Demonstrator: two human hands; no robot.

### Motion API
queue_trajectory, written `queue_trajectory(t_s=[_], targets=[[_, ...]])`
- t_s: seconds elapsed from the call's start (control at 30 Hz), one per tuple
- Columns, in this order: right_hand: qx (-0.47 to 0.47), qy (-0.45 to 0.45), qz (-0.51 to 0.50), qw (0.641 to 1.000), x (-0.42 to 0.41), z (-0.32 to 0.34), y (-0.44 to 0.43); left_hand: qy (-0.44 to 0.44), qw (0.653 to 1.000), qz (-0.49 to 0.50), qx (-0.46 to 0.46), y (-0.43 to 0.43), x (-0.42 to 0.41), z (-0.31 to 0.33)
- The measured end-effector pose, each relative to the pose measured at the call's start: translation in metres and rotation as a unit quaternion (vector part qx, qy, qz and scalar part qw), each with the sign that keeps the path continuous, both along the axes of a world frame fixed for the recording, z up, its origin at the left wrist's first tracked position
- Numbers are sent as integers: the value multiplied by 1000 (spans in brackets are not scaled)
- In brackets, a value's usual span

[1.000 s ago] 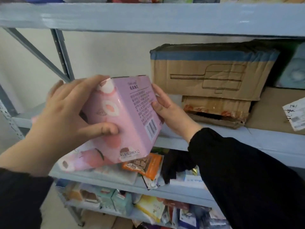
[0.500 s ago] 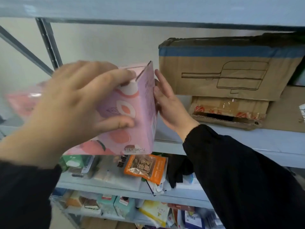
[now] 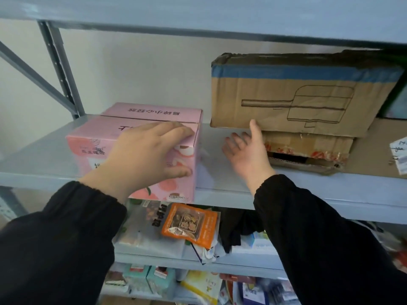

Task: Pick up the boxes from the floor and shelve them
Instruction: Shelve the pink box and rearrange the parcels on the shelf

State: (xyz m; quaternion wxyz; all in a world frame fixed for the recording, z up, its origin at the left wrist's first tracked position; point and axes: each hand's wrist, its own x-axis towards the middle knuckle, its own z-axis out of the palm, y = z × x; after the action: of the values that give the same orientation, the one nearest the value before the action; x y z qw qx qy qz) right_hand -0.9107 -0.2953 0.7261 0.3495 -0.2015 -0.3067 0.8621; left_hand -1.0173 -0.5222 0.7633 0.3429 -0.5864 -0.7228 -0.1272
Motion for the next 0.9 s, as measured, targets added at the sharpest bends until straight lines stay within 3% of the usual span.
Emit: queue_trajectory(t_s=[0.17,0.4,0.9], targets=[[-9,54,2,999,-6,20,-4,14,1000,4,6,13,2,1],[-2,53,-17,998,-5,41,-8,-2,1000,-12,13,30,0,0],[49,-37,-17,998,25,54,-19,-11,1000,-17,8,94,20,1]])
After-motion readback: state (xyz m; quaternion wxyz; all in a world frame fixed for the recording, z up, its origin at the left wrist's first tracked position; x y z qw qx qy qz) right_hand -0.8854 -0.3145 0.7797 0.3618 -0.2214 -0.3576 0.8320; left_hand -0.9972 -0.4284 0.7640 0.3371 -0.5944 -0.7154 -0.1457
